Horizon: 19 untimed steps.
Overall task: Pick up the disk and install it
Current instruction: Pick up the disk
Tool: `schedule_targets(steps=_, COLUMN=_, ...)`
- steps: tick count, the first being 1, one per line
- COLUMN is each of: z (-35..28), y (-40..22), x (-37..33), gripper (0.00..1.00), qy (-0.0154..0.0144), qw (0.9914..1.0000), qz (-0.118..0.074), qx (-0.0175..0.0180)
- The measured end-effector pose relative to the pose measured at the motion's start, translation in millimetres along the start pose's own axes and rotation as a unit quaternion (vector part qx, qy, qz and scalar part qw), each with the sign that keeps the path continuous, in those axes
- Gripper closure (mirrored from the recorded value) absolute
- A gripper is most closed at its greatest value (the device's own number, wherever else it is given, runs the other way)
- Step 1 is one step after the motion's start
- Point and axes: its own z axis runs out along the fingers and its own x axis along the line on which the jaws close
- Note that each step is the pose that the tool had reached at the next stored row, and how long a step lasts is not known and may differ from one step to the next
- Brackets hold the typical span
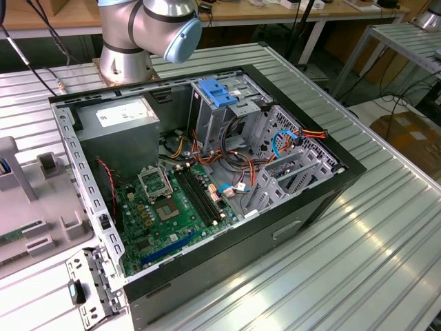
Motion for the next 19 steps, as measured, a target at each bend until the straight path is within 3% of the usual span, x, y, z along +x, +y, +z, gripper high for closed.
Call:
schedule_targets(steps=9, z=0.0, y=0.0, x=0.0, gripper=0.89, qy=0.001, qw=0.99977, qz=-0.022, qx=-0.0005)
schedule_targets(steps=19, z=0.0, y=0.0, x=0.0, gripper=0.89, qy=0.0022, qw=0.99875, qz=-0.05, qx=-0.0012)
